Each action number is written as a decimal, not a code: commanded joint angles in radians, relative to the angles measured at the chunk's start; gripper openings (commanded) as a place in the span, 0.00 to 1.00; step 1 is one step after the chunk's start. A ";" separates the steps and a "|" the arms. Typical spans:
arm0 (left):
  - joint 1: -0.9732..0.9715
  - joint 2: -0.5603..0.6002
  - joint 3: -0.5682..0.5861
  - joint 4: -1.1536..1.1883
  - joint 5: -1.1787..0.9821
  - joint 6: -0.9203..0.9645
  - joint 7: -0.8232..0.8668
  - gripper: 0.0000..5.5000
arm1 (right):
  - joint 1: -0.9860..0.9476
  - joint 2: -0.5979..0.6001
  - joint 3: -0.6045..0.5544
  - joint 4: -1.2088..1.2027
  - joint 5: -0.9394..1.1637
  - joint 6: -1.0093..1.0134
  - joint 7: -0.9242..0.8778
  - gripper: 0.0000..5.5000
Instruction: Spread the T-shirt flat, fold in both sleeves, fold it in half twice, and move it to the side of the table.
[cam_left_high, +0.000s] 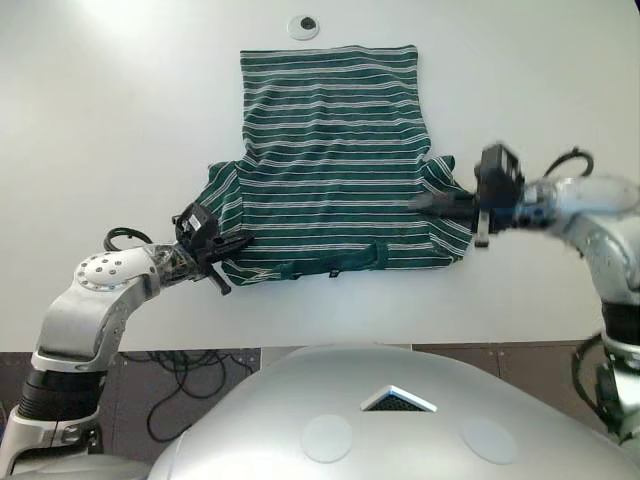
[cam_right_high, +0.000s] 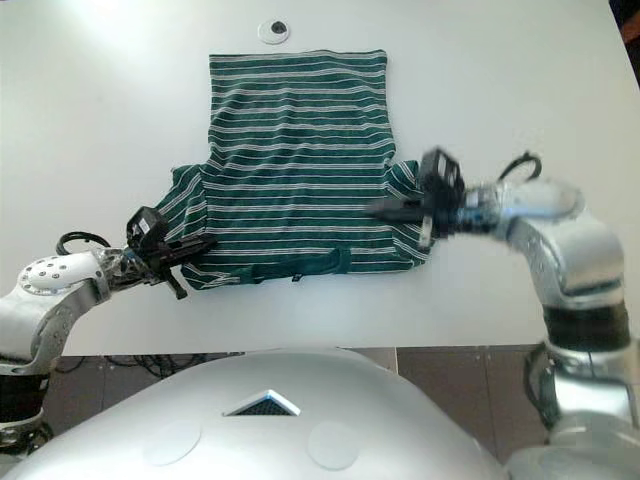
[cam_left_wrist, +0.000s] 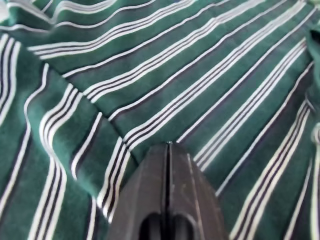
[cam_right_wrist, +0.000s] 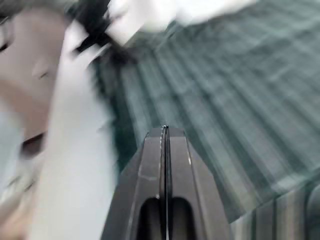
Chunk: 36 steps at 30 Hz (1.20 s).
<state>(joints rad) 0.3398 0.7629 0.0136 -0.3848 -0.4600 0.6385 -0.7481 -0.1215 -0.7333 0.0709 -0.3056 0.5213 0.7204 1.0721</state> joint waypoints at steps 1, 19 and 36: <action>-0.039 -0.029 -0.025 0.054 0.010 0.055 0.021 0.00 | -0.029 0.052 0.112 0.071 -0.080 -0.042 -0.033 0.00; -0.065 -0.049 -0.038 0.068 0.013 0.081 0.024 0.00 | 0.246 -0.170 0.325 -0.067 -0.199 -0.195 0.183 0.00; -0.059 -0.016 0.336 0.180 -0.127 0.181 0.089 0.13 | 0.097 0.022 -0.012 -0.032 0.140 0.043 -0.075 0.00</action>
<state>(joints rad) 0.2750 0.7523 0.3430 -0.2503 -0.6091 0.8142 -0.6736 -0.0150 -0.7158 0.0610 -0.3258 0.6661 0.7520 1.0182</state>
